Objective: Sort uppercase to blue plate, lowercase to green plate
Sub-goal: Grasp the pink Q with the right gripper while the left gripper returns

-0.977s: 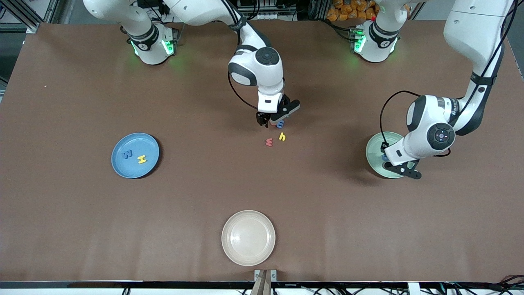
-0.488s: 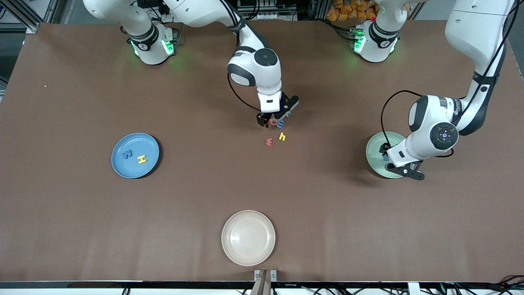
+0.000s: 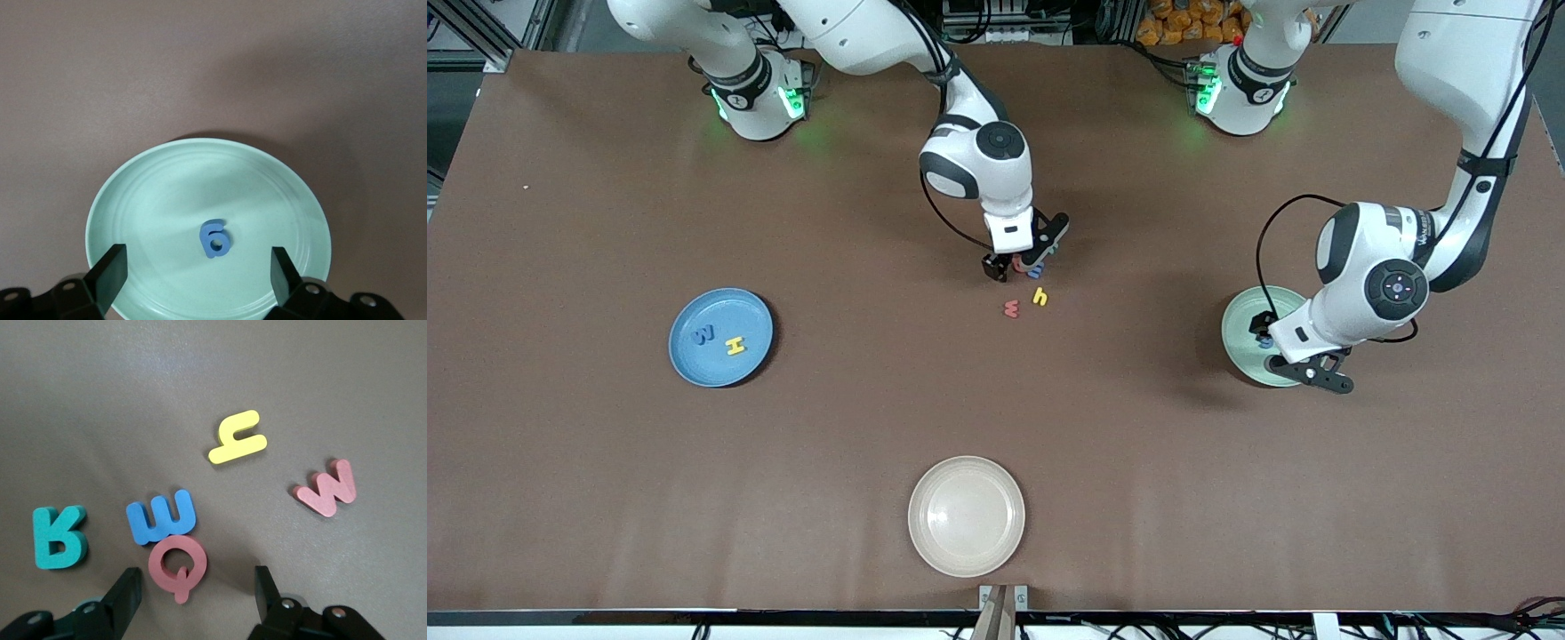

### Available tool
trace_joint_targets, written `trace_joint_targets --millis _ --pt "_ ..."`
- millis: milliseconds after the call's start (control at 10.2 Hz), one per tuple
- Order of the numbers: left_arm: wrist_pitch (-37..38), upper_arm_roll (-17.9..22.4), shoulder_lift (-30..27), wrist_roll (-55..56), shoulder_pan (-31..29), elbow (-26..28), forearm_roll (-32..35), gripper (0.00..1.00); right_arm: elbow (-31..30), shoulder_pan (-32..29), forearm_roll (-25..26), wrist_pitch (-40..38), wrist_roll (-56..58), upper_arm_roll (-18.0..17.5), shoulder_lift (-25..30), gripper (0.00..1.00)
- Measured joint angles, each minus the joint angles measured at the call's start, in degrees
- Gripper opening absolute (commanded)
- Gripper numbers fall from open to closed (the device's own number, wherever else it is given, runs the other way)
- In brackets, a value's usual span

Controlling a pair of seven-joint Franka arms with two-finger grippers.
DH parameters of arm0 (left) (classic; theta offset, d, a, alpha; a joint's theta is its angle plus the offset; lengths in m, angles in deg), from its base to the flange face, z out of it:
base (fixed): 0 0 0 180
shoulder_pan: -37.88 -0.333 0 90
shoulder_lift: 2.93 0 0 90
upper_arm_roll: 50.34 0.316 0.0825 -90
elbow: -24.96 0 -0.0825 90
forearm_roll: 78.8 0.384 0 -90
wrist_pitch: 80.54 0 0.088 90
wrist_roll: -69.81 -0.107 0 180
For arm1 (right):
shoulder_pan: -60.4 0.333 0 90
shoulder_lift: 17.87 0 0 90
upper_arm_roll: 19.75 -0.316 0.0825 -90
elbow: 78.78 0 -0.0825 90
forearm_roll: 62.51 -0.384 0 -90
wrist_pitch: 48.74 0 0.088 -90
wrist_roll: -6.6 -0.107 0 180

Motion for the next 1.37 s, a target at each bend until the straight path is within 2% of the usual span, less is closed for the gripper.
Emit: trace_joint_targets --millis 98,391,586,684,781,1074,1367 --pt "0.00 -0.04 -0.01 0.00 0.03 -0.10 0.00 0.81 0.00 0.00 -0.17 0.00 0.00 0.00 0.00 0.72" --pt "0.09 -0.68 -0.05 0.16 0.03 -0.24 0.00 0.76 0.17 0.00 -0.62 0.03 0.00 -0.08 -0.01 0.57" --pt "1.20 -3.11 -0.54 3.23 0.38 -0.29 -0.02 0.75 0.49 0.01 -0.68 0.09 0.00 -0.11 -0.01 0.32" --pt "1.82 -4.74 -0.93 5.31 0.80 -0.29 -0.03 0.75 0.56 0.02 -0.69 0.12 0.04 -0.14 -0.03 0.04" --pt "2.09 -6.23 -1.29 7.42 1.27 -0.29 -0.04 0.75 0.72 0.06 -0.70 0.14 0.05 -0.30 -0.01 0.00" --pt "2.19 -9.75 -1.54 12.74 2.21 -0.38 -0.50 0.75 0.99 0.00 -0.71 0.14 0.14 -0.20 -0.08 0.00" --pt "2.19 -10.75 -1.54 14.08 3.12 -0.78 -4.62 0.75 1.69 -2.10 -0.89 -2.97 0.43 0.30 0.75 0.00"
